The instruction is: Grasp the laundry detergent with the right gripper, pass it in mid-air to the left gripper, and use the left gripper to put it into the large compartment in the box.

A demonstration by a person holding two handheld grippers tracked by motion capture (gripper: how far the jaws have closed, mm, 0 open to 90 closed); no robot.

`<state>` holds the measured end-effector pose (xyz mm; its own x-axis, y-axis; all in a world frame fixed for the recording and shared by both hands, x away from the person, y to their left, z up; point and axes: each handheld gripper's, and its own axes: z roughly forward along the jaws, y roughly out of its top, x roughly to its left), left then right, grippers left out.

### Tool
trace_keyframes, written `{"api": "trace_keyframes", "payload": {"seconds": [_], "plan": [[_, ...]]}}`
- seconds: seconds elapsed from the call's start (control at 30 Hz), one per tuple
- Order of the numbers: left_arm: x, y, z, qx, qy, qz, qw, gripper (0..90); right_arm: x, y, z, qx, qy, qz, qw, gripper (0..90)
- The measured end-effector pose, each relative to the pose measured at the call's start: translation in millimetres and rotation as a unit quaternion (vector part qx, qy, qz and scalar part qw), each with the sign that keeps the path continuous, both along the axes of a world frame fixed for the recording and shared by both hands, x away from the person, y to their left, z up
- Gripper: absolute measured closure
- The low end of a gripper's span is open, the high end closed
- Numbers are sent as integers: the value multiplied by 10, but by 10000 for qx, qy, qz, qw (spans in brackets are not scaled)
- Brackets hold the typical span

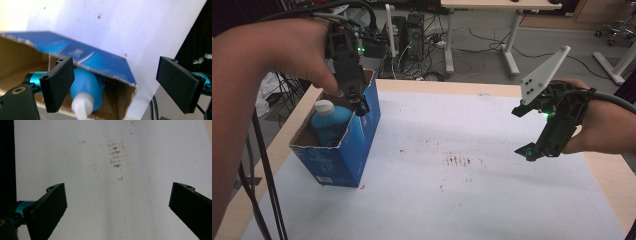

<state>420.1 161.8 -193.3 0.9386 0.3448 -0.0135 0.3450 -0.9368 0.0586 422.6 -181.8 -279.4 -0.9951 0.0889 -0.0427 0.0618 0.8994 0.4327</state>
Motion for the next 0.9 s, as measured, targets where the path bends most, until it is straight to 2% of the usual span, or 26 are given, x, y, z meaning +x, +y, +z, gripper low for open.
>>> {"api": "trace_keyframes", "payload": {"seconds": [0.03,0.07,0.1,0.17,0.27,0.43,0.47,0.5,0.63,0.9], "plan": [[11,-67,-33,5,-5,-92,10000,136,47,-23,0,-150,9,15,9999,9],[11,-67,-33,5,-5,-92,10000,121,47,-23,0,-150,9,15,9999,9],[27,-126,-67,13,77,-157,9998,120,100,-50,-8,-281,53,29,9996,9],[42,-184,-110,52,61,-228,9997,94,151,-75,-26,-433,85,25,9990,9],[60,-236,-145,84,130,-295,9994,85,198,-96,-41,-543,126,-12,9984,9],[76,-375,-209,61,178,-459,9988,50,332,-159,-120,-896,168,-11,9958,9],[76,-375,-209,61,178,-459,9988,27,353,-171,-135,-958,170,-15,9953,9],[62,-415,-214,56,213,-570,9981,18,367,-183,-153,-1002,189,-42,9948,9],[40,-461,-202,-9,193,-637,9978,17,442,-228,-217,-1235,192,20,9922,9],[-10,-546,-124,-58,233,-773,9967,17,526,-267,-263,-1460,211,-4,9891,9]]}}
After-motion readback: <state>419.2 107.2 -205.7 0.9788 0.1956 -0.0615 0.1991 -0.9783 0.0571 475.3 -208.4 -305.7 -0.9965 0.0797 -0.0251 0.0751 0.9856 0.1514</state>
